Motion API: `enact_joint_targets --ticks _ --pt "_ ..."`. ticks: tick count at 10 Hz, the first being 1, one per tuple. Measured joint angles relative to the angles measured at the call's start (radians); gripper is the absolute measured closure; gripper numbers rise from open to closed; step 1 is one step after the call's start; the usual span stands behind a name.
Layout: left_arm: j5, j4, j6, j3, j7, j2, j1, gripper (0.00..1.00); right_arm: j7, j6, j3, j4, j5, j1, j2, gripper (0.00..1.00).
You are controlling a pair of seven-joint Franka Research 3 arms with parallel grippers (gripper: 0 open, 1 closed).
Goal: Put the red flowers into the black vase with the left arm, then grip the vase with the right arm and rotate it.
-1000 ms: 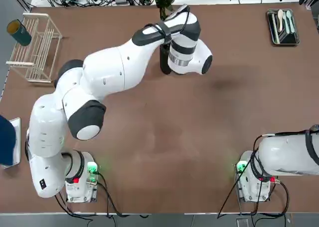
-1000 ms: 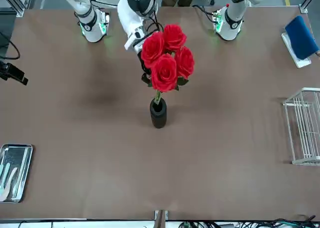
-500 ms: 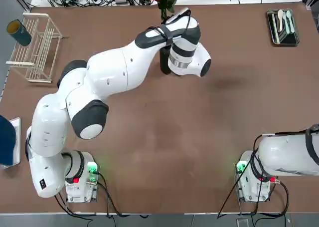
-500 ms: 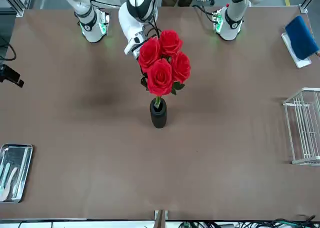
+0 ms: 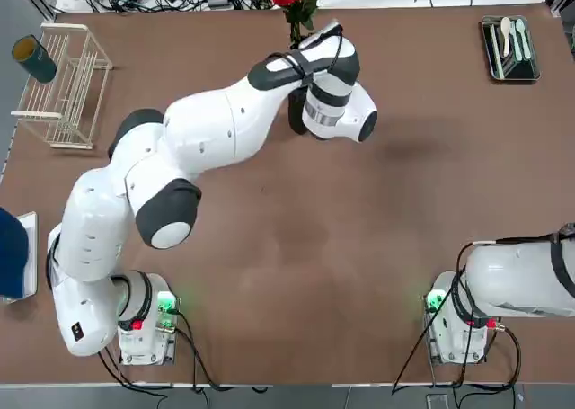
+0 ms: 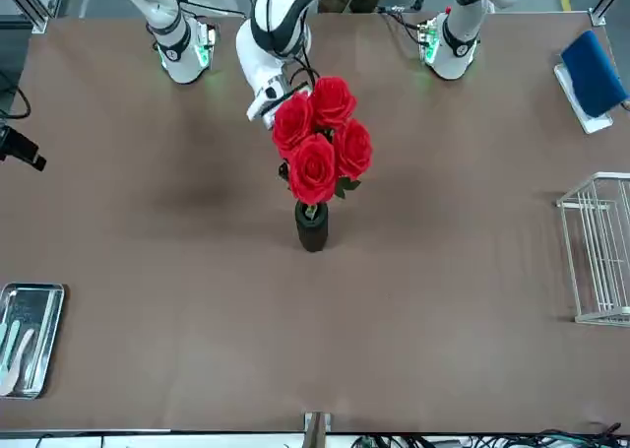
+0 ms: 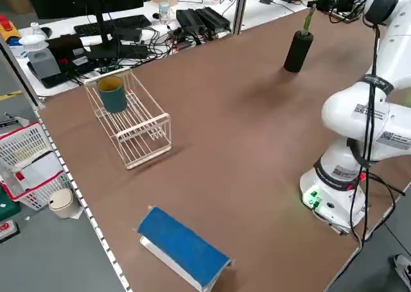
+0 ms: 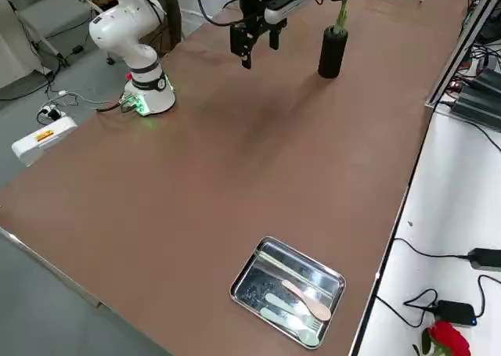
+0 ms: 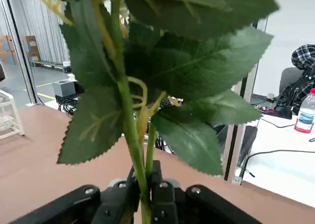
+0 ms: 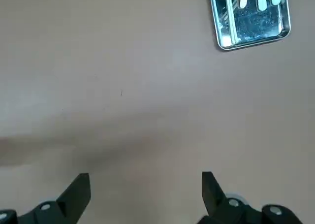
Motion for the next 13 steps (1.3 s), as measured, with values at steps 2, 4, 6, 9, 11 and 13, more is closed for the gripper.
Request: enact_joint_targets --ticks 2,4,6,9,11,13 --pt "0.0 0.0 0.0 0.0 -0.006 0.015 0.0 0.89 -0.001 -0.004 0.001 -0.003 0.001 0.0 0.0 0.0" --pt "0.025 0.0 0.0 0.0 -0.047 0.051 0.0 0.89 -0.001 -0.006 0.002 -0.006 0.001 0.001 0.0 0.0" --pt "0.034 0.0 0.001 0.0 -0.066 0.086 0.0 0.89 -0.002 -0.007 0.002 -0.012 0.001 0.001 0.0 0.0" --pt "0.036 0.0 0.001 0.0 -0.085 0.106 0.0 0.89 -0.002 -0.007 0.002 -0.015 0.001 0.001 0.0 0.0" --pt "0.037 0.001 0.001 0.0 -0.086 0.106 0.0 0.89 -0.002 -0.007 0.002 -0.015 0.001 0.001 0.0 0.0" --pt "0.037 0.001 0.003 -0.001 -0.086 0.108 -0.002 0.89 -0.002 -0.007 0.002 -0.016 0.001 0.001 0.0 0.0"
